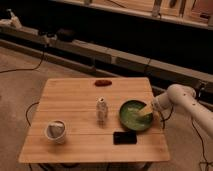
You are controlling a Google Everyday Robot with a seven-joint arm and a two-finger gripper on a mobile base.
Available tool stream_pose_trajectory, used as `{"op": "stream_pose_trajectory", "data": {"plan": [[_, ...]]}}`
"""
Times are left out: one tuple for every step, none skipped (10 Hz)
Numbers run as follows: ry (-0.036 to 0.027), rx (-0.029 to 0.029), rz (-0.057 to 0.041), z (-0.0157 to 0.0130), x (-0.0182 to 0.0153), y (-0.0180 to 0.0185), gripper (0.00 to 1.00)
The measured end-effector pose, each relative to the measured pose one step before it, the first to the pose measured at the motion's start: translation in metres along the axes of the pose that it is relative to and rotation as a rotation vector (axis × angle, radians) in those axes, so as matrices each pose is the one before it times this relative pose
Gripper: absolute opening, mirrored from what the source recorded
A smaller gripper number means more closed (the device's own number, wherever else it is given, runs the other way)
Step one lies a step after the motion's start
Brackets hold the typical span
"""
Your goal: Pick up the ceramic bowl
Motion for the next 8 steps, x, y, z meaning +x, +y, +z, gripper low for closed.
{"op": "stream_pose_trajectory", "data": {"plan": [[-0.00110,-0.00434,-0.00663,0.00396,0.00074,0.00340,0.57],[-0.00053,-0.00405,-0.00628,0.00369,0.00090,0.00302,0.45],[-0.00032,-0.00180,-0.00199,0.00184,0.00081,0.00115,0.37],[0.00278,-0.00242,-0.00167,0.00231,0.00171,0.00130,0.27],[0.00166,-0.00220,-0.00119,0.00243,0.00059,0.00125,0.15],[0.00324,0.00106,-0.00048,0.00099,0.00086,-0.00016,0.07],[0.00443,0.00041,0.01267,0.00171,0.00168,-0.00054,0.01],[-0.00013,-0.00164,0.01000,0.00057,0.00023,-0.00053,0.00]]}}
